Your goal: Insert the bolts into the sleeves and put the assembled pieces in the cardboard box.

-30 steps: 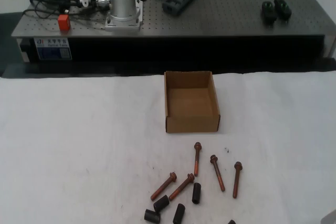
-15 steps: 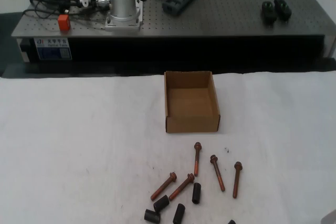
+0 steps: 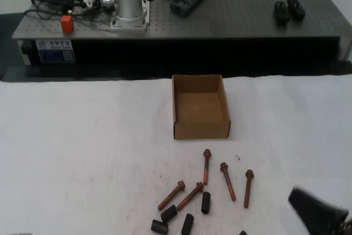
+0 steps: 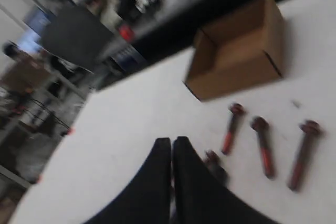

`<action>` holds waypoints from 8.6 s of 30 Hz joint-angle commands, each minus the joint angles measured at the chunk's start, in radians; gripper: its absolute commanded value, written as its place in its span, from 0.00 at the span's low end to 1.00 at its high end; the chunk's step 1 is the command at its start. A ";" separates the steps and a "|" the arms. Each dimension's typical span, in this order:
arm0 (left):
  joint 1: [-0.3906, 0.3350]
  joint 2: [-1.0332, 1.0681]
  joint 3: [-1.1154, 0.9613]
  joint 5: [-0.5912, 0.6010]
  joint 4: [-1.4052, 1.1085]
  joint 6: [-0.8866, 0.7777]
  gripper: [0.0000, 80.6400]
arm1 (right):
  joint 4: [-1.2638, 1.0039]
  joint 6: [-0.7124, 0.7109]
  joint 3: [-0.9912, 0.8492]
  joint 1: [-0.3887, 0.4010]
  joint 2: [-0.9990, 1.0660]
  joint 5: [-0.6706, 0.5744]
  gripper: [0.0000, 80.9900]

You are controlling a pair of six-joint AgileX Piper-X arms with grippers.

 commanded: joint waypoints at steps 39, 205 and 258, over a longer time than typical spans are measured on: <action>0.003 0.002 -0.011 -0.005 -0.290 0.281 0.39 | 0.702 -0.208 -1.064 -0.104 1.675 0.084 0.28; 0.002 2.108 -1.956 0.107 0.152 0.302 0.33 | 0.671 -0.350 -0.520 -0.409 0.690 -0.199 0.45; -0.327 1.664 -1.362 0.113 0.390 0.794 0.41 | 0.784 -0.616 -0.656 -0.446 0.937 0.034 0.06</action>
